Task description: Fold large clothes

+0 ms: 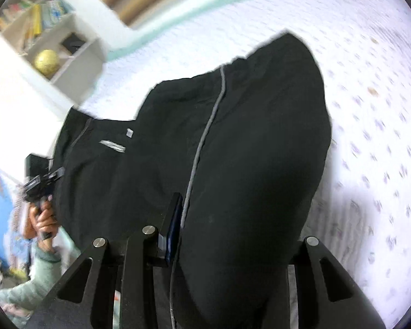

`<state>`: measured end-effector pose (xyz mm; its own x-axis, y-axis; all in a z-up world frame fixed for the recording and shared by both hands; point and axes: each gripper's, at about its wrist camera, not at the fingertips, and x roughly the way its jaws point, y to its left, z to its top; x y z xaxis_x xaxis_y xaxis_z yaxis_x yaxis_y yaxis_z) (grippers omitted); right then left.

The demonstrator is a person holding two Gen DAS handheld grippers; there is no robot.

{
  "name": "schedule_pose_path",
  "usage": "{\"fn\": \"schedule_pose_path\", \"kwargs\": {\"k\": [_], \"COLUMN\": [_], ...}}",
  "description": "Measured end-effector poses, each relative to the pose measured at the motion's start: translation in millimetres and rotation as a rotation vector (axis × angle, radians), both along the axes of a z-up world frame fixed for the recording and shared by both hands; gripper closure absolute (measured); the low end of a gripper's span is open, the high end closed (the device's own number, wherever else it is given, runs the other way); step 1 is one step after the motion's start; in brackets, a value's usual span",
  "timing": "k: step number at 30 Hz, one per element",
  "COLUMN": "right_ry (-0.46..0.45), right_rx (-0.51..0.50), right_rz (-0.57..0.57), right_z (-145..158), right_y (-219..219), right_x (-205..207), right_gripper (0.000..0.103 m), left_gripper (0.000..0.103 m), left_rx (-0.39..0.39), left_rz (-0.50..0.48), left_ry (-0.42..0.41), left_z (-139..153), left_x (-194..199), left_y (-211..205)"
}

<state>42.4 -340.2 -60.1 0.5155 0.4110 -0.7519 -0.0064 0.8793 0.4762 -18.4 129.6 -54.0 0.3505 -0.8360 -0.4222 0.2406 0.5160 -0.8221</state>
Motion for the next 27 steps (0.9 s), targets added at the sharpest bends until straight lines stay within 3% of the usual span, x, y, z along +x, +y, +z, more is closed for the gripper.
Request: {"fn": "schedule_pose_path", "kwargs": {"k": [3, 4, 7, 8, 10, 11, 13, 15, 17, 19, 21, 24, 27], "right_ry": [0.039, 0.063, 0.134, 0.133, 0.119, 0.111, 0.075, 0.017, -0.063, -0.105, -0.074, -0.001, 0.075], "right_rx": [0.137, 0.177, 0.237, 0.251, 0.201, 0.149, -0.083, -0.253, -0.266, -0.209, -0.204, -0.245, -0.338], "right_rz": [-0.079, -0.123, -0.217, -0.227, -0.247, -0.256, -0.298, -0.298, -0.254, -0.189, -0.159, -0.117, -0.103], "right_z": [-28.9, -40.6, -64.6, -68.3, -58.9, -50.7, -15.9, 22.7, 49.2, 61.0, 50.6, 18.6, -24.0], "right_y": [-27.6, -38.8, -51.9, -56.1, -56.2, -53.2, -43.4, -17.2, 3.4, 33.9, 60.5, 96.8, 117.7], "right_x": [-4.8, -7.8, -13.0, -18.1, -30.2, -31.8, -43.0, -47.5, -55.4, -52.1, -44.7, -27.5, -24.4], "right_gripper": [0.056, 0.045, 0.032, 0.032, 0.032, 0.032, 0.031, 0.031, 0.030, 0.026, 0.026, 0.026, 0.026], "left_gripper": [0.060, 0.057, 0.057, 0.057, 0.058, 0.058, 0.058, 0.058, 0.056, 0.055, 0.055, 0.055, 0.056], "left_rx": [-0.085, -0.091, -0.127, -0.092, 0.060, 0.118, 0.258, 0.350, 0.386, 0.412, 0.475, 0.606, 0.668], "left_rz": [0.041, 0.048, 0.051, 0.058, 0.098, 0.115, 0.140, 0.132, 0.105, 0.079, 0.055, 0.027, 0.037], "left_ry": [0.143, 0.164, 0.162, 0.146, 0.070, 0.035, -0.059, -0.164, -0.244, -0.234, -0.214, -0.149, -0.143], "left_z": [-48.2, -57.6, -64.2, -58.1, -29.3, -16.1, 23.6, 56.5, 78.5, 80.5, 68.7, 33.2, 8.3], "left_x": [8.0, 7.8, 0.1, -3.0, -14.9, -21.1, -37.4, -53.2, -65.8, -65.0, -59.9, -49.4, -44.5], "left_y": [31.1, 36.8, 51.4, 52.8, 53.1, 51.1, 40.9, 22.2, -3.9, -32.0, -54.4, -94.6, -108.1]}}
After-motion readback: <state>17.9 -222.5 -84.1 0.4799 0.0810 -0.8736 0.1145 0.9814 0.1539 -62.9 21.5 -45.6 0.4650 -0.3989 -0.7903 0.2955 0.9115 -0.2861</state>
